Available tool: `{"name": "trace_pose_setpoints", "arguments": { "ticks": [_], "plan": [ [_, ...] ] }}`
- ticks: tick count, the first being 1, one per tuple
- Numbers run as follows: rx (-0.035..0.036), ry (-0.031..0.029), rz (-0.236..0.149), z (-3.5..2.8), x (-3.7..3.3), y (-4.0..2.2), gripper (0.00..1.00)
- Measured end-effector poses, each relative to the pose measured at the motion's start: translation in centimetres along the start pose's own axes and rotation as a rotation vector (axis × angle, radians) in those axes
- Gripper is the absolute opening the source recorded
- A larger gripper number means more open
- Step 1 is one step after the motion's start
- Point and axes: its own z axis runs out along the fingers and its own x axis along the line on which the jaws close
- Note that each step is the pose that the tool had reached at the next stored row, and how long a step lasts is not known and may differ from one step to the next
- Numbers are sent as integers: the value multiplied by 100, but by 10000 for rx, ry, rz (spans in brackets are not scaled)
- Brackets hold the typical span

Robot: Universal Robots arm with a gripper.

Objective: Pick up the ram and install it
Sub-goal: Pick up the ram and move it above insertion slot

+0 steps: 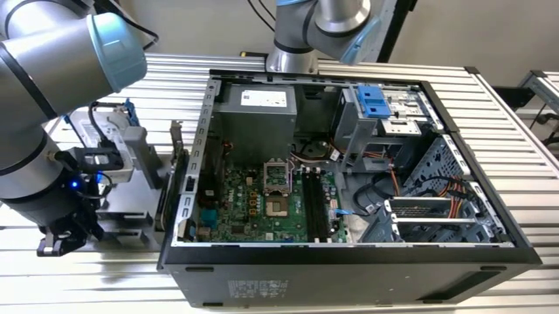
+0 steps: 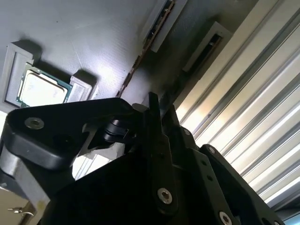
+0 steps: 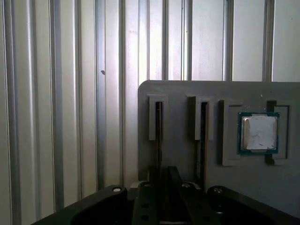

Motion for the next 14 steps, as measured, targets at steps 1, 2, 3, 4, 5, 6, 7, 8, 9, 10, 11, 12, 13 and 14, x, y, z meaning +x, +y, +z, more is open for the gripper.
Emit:
{"name": "trace_pose_setpoints", "arguments": {
  "ticks": [1, 2, 3, 4, 5, 6, 7, 8, 9, 10, 11, 12, 13, 14],
  "plan": [
    [-1, 1, 0, -1, 0, 0, 100],
    [-1, 1, 0, -1, 0, 0, 100],
    [-1, 1, 0, -1, 0, 0, 100],
    [-1, 1, 0, -1, 0, 0, 100],
    [-1, 1, 0, -1, 0, 0, 100],
    [-1, 1, 0, -1, 0, 0, 100],
    [-1, 1, 0, 0, 0, 0, 100],
    [-1, 1, 0, 0, -1, 0, 100],
    [-1, 1, 0, 0, -1, 0, 100],
    [-1, 0, 0, 0, -1, 0, 100],
    [0, 0, 0, 0, -1, 0, 100],
    [-1, 1, 0, 0, -1, 0, 100],
    [-1, 1, 0, 0, -1, 0, 100],
    [0, 0, 0, 0, -1, 0, 100]
  ]
}}
